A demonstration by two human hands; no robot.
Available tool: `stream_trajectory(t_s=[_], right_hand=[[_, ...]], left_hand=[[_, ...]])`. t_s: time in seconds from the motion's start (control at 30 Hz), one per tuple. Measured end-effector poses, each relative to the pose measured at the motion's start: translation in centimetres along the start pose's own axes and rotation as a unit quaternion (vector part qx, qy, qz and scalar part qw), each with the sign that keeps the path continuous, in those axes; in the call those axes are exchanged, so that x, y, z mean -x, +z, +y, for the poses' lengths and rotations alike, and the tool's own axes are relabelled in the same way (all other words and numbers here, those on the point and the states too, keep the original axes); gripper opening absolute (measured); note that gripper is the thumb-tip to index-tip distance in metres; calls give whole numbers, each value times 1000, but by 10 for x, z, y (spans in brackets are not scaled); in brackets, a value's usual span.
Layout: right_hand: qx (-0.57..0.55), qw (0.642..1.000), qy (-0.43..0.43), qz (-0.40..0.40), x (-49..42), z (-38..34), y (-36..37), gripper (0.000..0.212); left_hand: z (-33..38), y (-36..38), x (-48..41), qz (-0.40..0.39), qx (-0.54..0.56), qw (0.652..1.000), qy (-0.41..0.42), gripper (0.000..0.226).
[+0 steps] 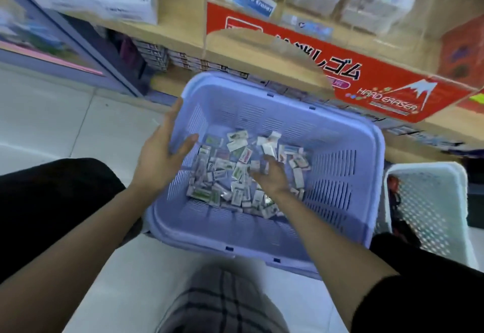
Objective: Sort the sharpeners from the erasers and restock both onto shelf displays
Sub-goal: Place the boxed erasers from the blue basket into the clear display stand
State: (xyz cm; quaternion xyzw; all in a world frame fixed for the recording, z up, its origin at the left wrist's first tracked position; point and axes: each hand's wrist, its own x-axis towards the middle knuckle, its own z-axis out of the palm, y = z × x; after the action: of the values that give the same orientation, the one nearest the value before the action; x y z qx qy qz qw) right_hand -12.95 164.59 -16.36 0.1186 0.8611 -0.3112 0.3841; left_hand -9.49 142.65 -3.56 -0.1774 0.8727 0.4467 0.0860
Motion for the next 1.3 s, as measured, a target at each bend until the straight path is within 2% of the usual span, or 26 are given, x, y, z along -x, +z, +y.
stream_trajectory(t_s=[0.07,0.13,0.23,0.3,0.4,0.5,0.63,0.8,0.9,0.97,1.03,1.17,1.2,1.27,1.3], right_hand=[[-10,999,39,-2,-16,4,19,81],[59,996,69,6,-23,5,41,87],[158,984,64,50,-20,3,63,78],[169,981,54,79,-21,2,69,70],[132,986,53,85,-26,5,64,58],[68,993,15,95,-26,14,58,48],[-10,997,-43,62,-17,25,47,50],[-79,995,-42,45,16,1,11,54],[-80,990,-108,45,48,-22,-18,56],[-52,984,-167,41,73,-39,-42,54],[-20,973,-225,36,99,-58,-70,51],[-17,954,-295,45,155,-98,-125,45],[-19,949,-310,48,167,-106,-135,45],[-9,936,-345,64,187,-118,-152,45],[-2,931,-359,69,195,-122,-158,46]], left_hand=[[-2,1,-2,6,6,1000,-8,65],[-4,3,-2,9,25,1000,4,65],[-5,3,-4,22,38,999,23,63],[-7,3,-5,30,39,999,19,62],[-9,5,-5,36,51,998,24,60],[-12,4,-5,38,52,998,23,58],[-12,4,-5,41,54,997,22,57],[-9,2,-3,41,20,998,36,58],[-5,0,0,78,-83,992,58,58],[5,-5,5,69,-135,985,86,54],[26,-14,12,53,-142,982,113,50],[80,-38,23,90,-189,958,193,64],[98,-43,26,63,-151,969,186,65],[133,-51,34,-58,-5,991,123,60],[147,-52,37,-116,75,986,97,51]])
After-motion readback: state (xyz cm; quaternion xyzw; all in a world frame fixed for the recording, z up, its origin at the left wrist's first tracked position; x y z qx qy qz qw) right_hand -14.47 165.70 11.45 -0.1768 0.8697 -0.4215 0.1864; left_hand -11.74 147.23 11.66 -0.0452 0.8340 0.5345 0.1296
